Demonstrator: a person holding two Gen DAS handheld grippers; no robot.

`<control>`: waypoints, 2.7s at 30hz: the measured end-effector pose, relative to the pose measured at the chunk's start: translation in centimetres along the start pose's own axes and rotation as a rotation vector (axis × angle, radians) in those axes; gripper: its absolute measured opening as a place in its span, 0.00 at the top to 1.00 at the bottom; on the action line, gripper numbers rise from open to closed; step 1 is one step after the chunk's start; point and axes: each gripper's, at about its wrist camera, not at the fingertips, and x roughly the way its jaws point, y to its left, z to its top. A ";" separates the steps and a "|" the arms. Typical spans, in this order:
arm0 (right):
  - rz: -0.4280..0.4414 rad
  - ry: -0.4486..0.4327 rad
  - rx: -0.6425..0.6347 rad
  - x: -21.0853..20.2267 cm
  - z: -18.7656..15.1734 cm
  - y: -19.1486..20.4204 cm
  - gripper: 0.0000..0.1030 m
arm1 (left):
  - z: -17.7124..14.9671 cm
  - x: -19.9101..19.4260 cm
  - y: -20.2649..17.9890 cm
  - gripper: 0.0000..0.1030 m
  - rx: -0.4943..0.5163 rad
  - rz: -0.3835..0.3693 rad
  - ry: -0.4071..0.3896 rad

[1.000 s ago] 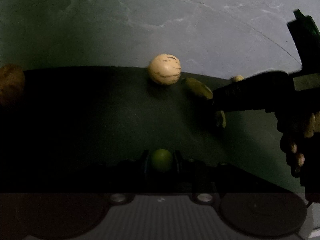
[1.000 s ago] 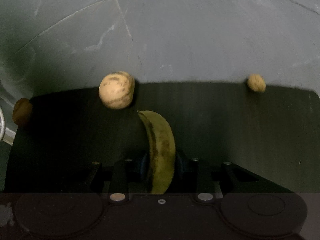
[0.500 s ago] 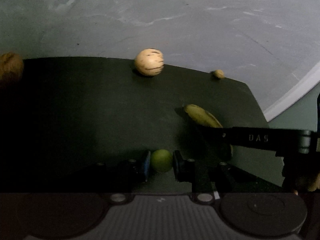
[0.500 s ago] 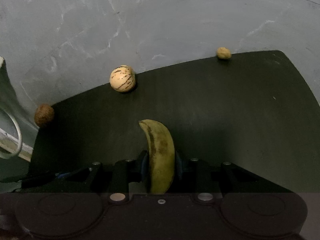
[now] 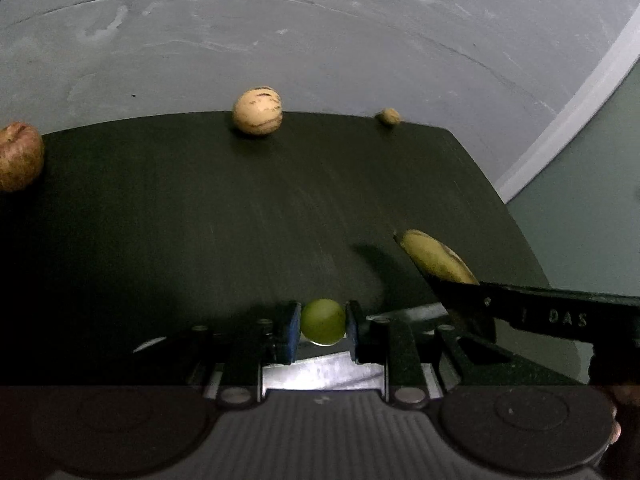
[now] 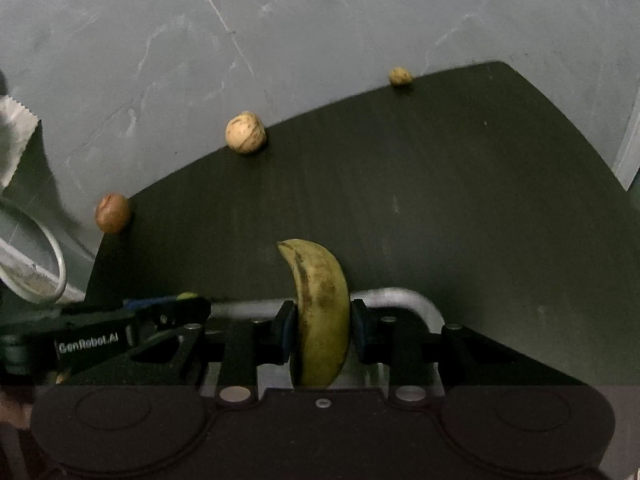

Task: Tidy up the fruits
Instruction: 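Lower the banana into the tray and open the right tool while the left tool releases the grape, then lift both tools away from the tray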

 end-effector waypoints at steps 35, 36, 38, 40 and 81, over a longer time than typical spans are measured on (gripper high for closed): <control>-0.018 0.078 -0.024 -1.0 -4.4 -1.5 0.70 | -3.9 3.3 -3.5 0.74 0.136 0.061 0.145; -0.019 0.077 -0.023 -1.0 -4.4 -1.5 0.69 | -3.9 3.3 -3.6 0.74 0.138 0.062 0.146; -0.019 0.078 -0.020 -1.0 -4.4 -1.6 0.69 | -4.0 3.3 -3.6 0.74 0.139 0.065 0.147; -0.018 0.079 -0.014 -1.1 -4.4 -1.7 0.68 | -4.0 3.3 -3.6 0.74 0.140 0.067 0.149; 0.026 0.013 -0.154 -5.9 -5.6 -1.5 0.02 | -5.3 -1.6 -3.9 0.02 0.026 0.200 -0.004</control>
